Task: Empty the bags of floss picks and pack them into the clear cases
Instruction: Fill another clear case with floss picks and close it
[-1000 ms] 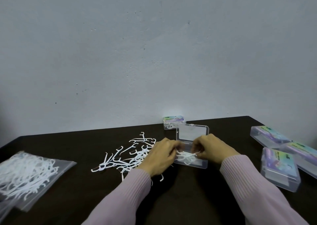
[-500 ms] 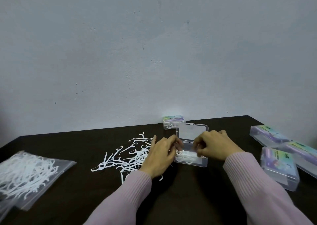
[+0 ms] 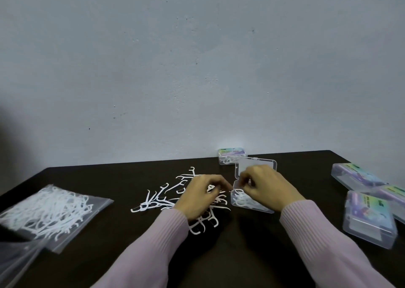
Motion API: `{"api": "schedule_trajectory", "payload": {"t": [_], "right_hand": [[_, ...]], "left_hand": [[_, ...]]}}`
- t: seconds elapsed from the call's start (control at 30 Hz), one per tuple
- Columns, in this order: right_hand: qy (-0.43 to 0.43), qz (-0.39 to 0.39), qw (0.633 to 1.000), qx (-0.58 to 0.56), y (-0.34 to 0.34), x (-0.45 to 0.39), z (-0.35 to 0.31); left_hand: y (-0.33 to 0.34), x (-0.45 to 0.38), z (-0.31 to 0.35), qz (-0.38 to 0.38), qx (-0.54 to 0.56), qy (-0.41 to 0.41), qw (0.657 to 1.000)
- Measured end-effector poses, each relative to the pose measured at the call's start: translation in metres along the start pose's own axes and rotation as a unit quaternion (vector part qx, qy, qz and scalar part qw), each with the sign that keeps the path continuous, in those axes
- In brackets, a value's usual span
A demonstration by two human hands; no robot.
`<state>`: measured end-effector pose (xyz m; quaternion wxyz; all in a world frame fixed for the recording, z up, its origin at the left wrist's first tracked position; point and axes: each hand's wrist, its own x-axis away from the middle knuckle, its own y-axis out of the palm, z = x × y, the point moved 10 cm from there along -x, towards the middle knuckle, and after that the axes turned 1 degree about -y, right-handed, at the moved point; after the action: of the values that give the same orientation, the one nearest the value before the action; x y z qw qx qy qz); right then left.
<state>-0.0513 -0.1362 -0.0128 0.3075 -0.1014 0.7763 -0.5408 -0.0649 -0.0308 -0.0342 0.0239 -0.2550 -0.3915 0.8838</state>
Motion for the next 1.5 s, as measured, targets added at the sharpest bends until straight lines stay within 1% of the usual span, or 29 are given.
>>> {"api": "schedule_trajectory", "payload": {"t": [0.1,0.17,0.27,0.37,0.47,0.53,0.57,0.7,0.83,0.9,1.0,1.03,1.27,1.37,1.5], "right_hand": [[-0.032,-0.030,0.999,-0.023,0.015,-0.003,-0.020],[-0.055,-0.063,0.996,-0.031,0.029,-0.002,-0.038],[-0.091,-0.127,0.988,-0.019,0.059,-0.005,-0.074],[-0.110,-0.152,0.982,0.008,0.075,-0.005,-0.088],[-0.094,-0.165,0.981,0.027,0.082,-0.005,-0.081],[-0.087,-0.159,0.983,0.037,0.082,-0.005,-0.075],[-0.091,-0.148,0.984,0.043,0.080,-0.006,-0.075],[-0.109,-0.097,0.987,0.070,0.070,-0.007,-0.074],[-0.122,-0.079,0.985,0.091,0.067,-0.007,-0.074],[-0.120,-0.082,0.986,0.087,0.067,-0.005,-0.073],[-0.116,-0.092,0.986,0.078,0.066,-0.005,-0.069],[-0.120,-0.090,0.986,0.078,0.065,-0.005,-0.069],[-0.123,-0.037,0.986,0.109,0.058,-0.005,-0.070],[-0.124,-0.021,0.984,0.126,0.052,-0.005,-0.069],[-0.126,-0.001,0.986,0.109,0.045,-0.005,-0.068]], "left_hand": [[-0.019,0.015,-0.012,-0.011,-0.011,-0.010,1.000],[-0.033,0.028,-0.029,-0.027,-0.027,-0.032,0.999],[-0.060,0.054,-0.066,-0.054,-0.048,-0.111,0.991],[-0.065,0.063,-0.081,-0.111,-0.063,-0.161,0.979],[-0.052,0.066,-0.085,-0.191,-0.042,-0.194,0.961],[-0.043,0.069,-0.084,-0.230,-0.030,-0.204,0.951],[-0.041,0.071,-0.085,-0.237,-0.028,-0.211,0.948],[-0.042,0.065,-0.087,-0.210,-0.035,-0.202,0.956],[-0.046,0.059,-0.088,-0.151,-0.046,-0.185,0.970],[-0.048,0.059,-0.088,-0.159,-0.040,-0.189,0.968],[-0.049,0.062,-0.091,-0.192,-0.036,-0.189,0.962],[-0.049,0.062,-0.091,-0.189,-0.039,-0.187,0.963],[-0.060,0.052,-0.078,-0.096,-0.053,-0.134,0.985],[-0.062,0.052,-0.078,-0.074,-0.087,-0.126,0.985],[-0.065,0.051,-0.077,-0.061,-0.109,-0.121,0.985]]}}
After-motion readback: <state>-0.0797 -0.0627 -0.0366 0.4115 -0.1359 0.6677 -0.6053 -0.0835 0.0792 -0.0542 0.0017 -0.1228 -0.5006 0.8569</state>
